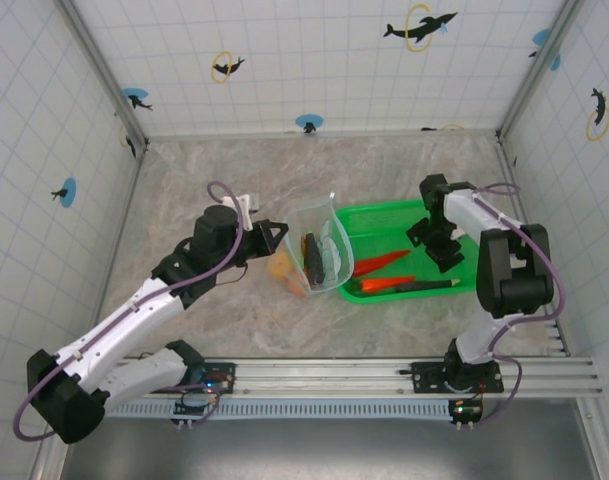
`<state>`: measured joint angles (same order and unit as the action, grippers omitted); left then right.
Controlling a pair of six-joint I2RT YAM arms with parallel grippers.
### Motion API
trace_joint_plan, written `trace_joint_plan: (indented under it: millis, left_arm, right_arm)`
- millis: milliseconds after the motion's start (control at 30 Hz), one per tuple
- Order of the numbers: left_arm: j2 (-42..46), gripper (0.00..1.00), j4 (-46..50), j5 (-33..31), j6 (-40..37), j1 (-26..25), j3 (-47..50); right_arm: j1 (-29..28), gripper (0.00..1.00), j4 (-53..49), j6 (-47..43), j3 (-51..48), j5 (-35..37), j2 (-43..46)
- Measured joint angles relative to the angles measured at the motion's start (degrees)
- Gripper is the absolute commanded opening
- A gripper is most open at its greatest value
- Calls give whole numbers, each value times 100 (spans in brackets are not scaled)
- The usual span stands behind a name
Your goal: Place the food in the zip-top bag and seal the zipper
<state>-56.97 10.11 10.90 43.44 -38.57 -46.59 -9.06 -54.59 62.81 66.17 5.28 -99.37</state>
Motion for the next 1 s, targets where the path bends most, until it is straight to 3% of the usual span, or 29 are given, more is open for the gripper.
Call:
trace_joint_plan:
  millis: [400,767,1000]
  left_arm:
    - [-166,0,-90,153,-573,0,50]
    - [26,0,-61,146,-769,0,275]
    - [219,0,144,-26,-820,0,273]
  right_arm:
    - [-422,98,-938,859,424,-48,-221]
    - [-535,97,-546,1333,-483,-249,-83]
    - [-579,85,-72,1167,-579,-133,-37]
